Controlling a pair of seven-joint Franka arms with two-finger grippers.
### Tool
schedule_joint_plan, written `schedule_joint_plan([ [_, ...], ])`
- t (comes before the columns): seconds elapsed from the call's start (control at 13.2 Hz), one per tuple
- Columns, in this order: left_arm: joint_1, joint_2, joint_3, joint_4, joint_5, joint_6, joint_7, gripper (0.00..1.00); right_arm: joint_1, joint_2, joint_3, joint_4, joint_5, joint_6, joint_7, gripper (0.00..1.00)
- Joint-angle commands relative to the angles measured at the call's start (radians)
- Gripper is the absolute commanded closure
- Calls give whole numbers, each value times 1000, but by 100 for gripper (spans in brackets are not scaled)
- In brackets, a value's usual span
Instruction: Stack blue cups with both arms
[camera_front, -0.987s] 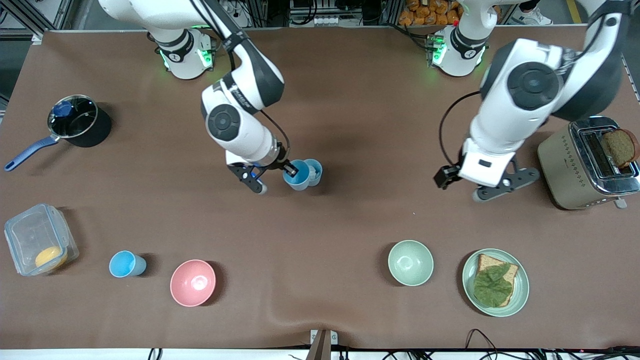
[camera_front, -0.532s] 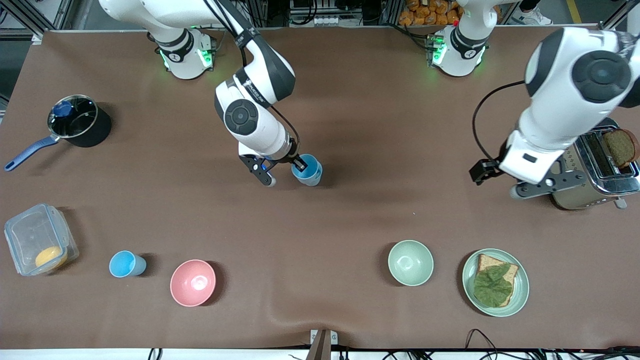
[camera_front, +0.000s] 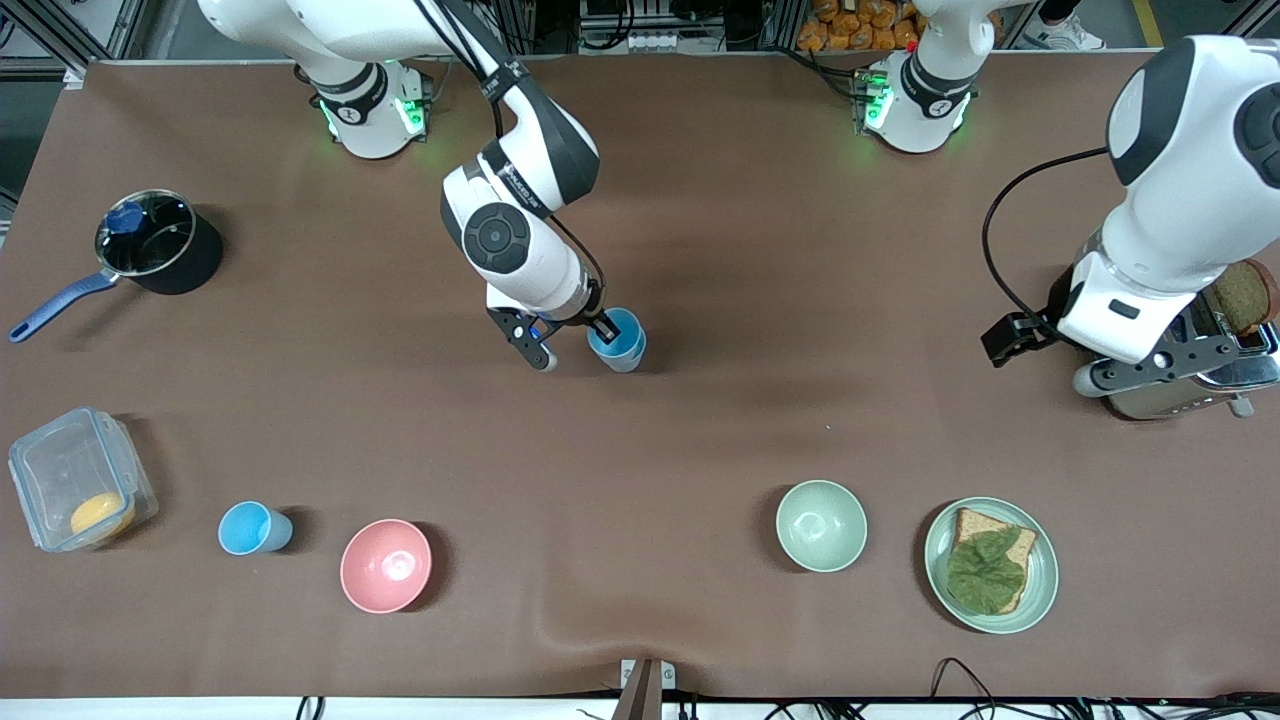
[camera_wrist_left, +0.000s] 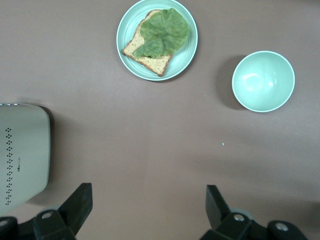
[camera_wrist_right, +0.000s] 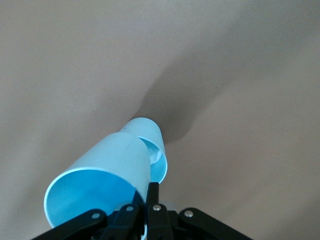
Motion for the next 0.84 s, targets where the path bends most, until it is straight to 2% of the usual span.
schedule_joint_plan([
  [0.0, 16, -19, -8, 18, -20, -75, 24, 0, 21, 8, -12, 0, 20, -14, 19, 100],
  [0.3, 21, -31, -6, 74, -32, -138, 27, 0, 20, -3, -12, 2, 20, -20, 19, 100],
  [0.61, 31, -31, 5, 104, -43, -140, 119, 0, 38, 0, -14, 2, 20, -32, 54, 100],
  [0.68, -8, -32, 59, 104, -46, -140, 138, 0, 43, 0, -14, 0, 19, -32, 60, 100],
  [0.76, -75, -36, 157, 104, -55, -141, 174, 0, 44, 0, -14, 0, 19, -34, 63, 100],
])
